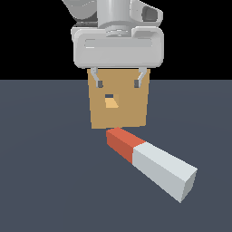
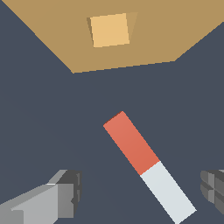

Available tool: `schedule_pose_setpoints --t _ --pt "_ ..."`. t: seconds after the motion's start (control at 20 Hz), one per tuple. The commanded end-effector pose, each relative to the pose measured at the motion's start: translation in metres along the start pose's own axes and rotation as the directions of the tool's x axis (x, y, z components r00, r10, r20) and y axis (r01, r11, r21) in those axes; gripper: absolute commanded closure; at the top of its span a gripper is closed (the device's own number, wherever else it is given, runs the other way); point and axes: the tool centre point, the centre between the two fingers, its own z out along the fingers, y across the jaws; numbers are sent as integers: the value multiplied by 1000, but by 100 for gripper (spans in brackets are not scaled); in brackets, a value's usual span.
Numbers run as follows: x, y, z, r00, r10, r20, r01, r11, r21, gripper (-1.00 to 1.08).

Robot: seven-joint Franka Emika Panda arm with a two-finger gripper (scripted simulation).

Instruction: Insert the peg into the horizontal hole in a box.

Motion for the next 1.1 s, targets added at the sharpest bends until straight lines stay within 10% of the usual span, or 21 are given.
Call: schedule_pose_setpoints --t 0.0,1.05 --pt "0 0 0 1000 0 0 0 1000 0 -92" --pt "-42 20 41 974 -228 -2 228 974 3 -92"
